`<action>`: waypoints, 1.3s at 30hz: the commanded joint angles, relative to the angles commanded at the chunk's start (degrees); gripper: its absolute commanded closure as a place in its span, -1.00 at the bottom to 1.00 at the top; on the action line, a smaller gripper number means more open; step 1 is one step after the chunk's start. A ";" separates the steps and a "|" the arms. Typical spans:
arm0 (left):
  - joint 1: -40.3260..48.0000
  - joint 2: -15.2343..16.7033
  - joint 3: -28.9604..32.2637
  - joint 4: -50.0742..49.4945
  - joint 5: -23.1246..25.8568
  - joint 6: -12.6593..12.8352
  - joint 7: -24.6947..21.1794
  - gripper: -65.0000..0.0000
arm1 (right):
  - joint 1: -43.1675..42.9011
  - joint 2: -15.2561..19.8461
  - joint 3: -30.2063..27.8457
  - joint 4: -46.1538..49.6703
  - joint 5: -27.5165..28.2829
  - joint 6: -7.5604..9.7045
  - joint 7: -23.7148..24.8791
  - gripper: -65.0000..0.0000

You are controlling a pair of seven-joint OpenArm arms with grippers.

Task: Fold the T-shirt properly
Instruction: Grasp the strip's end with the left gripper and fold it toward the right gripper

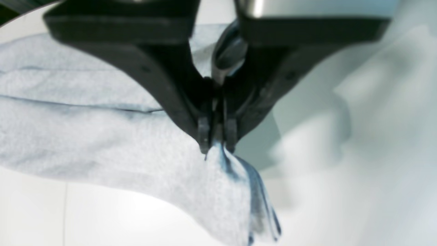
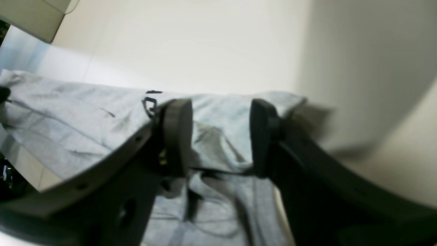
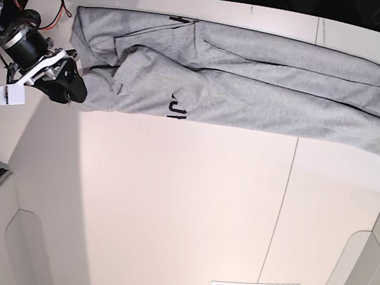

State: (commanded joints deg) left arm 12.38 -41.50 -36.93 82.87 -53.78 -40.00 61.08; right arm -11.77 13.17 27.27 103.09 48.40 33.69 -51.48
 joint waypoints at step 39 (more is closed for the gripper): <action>-3.02 20.11 36.28 23.28 2.75 3.73 0.00 1.00 | -0.04 0.02 0.00 -0.02 -3.89 -0.07 0.00 0.16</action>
State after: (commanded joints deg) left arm 9.37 -21.39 -0.64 106.15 -51.03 -36.27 61.08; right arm -11.81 13.19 27.27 103.07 44.51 33.63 -51.48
